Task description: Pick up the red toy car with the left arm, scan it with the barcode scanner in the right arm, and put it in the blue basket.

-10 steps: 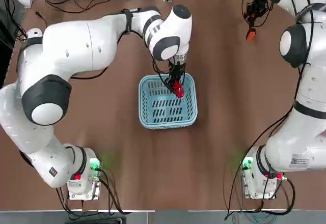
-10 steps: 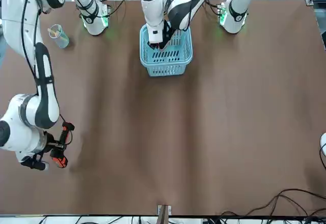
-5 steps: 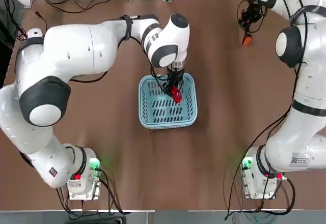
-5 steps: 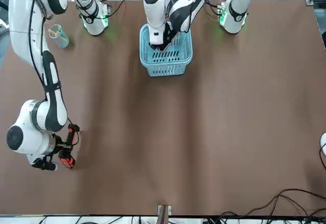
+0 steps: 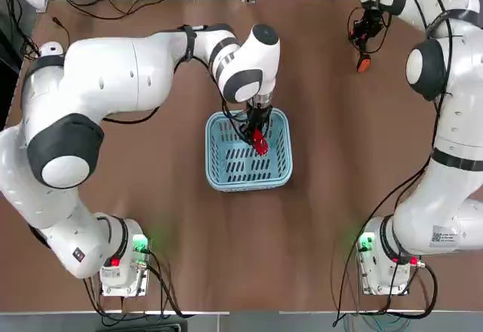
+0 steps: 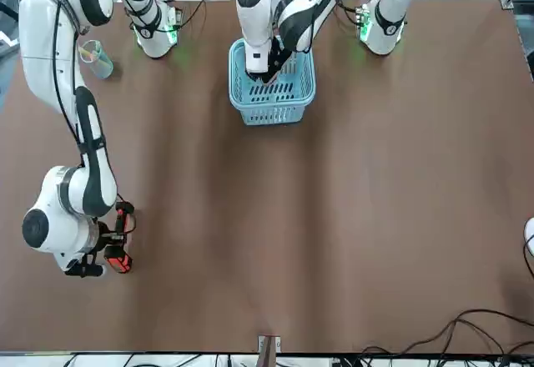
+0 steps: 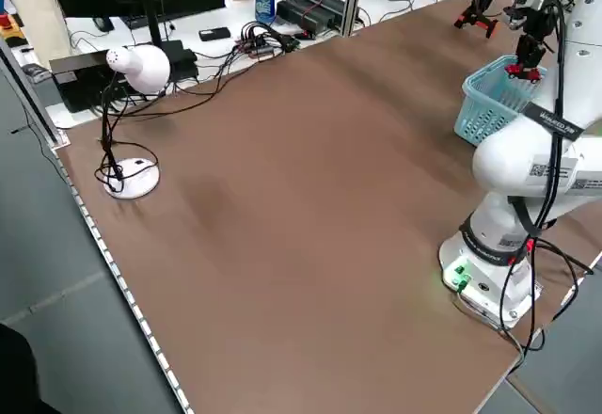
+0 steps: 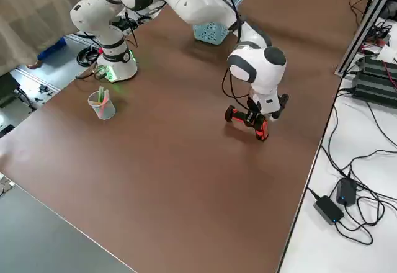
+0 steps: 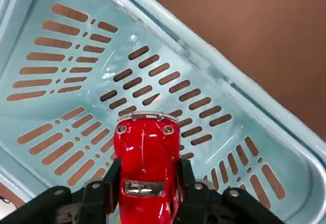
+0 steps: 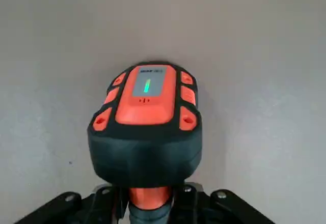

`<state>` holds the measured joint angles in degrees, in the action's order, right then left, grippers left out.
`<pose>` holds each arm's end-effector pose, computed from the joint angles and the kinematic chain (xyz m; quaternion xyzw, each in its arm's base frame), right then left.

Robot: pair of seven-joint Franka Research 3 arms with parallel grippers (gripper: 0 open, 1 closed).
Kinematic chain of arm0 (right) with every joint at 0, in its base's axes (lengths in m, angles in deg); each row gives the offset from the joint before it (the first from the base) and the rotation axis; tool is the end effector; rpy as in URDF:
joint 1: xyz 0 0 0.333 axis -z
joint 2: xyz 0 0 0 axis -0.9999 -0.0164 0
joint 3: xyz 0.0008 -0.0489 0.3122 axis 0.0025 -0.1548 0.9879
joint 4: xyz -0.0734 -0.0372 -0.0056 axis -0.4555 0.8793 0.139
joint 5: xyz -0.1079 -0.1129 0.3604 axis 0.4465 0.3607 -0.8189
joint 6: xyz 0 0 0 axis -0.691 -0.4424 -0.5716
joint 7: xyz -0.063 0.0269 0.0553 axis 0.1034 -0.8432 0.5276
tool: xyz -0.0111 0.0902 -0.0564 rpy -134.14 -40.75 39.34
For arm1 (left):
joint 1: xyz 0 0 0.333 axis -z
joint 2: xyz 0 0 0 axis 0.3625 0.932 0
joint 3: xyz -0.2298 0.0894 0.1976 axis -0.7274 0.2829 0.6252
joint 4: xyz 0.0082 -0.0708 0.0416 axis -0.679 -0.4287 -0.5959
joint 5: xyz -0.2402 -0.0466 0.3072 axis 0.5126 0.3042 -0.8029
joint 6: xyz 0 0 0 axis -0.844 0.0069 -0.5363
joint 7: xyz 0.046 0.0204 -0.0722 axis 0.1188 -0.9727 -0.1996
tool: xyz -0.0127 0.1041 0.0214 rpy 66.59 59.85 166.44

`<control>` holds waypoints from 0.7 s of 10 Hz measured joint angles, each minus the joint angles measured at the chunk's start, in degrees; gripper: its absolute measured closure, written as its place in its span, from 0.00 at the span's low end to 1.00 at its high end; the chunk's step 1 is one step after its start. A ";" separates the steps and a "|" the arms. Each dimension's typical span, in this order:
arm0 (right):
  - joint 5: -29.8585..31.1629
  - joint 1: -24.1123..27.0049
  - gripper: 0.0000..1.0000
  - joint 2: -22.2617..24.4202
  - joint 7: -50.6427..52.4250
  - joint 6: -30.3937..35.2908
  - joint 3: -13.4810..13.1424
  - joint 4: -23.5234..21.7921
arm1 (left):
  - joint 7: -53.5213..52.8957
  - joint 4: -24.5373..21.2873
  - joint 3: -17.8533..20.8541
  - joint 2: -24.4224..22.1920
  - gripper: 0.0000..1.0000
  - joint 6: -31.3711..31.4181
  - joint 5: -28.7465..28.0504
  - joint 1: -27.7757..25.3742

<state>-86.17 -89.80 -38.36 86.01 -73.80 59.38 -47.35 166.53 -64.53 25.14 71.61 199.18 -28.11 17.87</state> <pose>0.7289 -0.0310 0.2223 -0.9991 0.0103 0.0391 0.0105 0.2934 -0.5504 0.3608 -0.9299 -0.3560 0.0717 0.0583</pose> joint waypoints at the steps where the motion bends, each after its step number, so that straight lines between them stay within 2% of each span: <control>1: 0.00 0.00 0.63 -0.04 0.05 -0.37 0.12 -0.04 | 0.00 0.00 -0.01 0.00 0.51 0.02 0.00 0.00; 7: 0.00 0.00 0.63 -0.05 0.14 -0.50 0.14 -0.08 | 0.72 -0.01 -0.02 -0.60 0.51 0.06 0.00 0.01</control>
<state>-86.17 -89.80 -38.41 86.15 -74.30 59.52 -47.42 167.25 -64.54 25.11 71.01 199.23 -28.11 17.88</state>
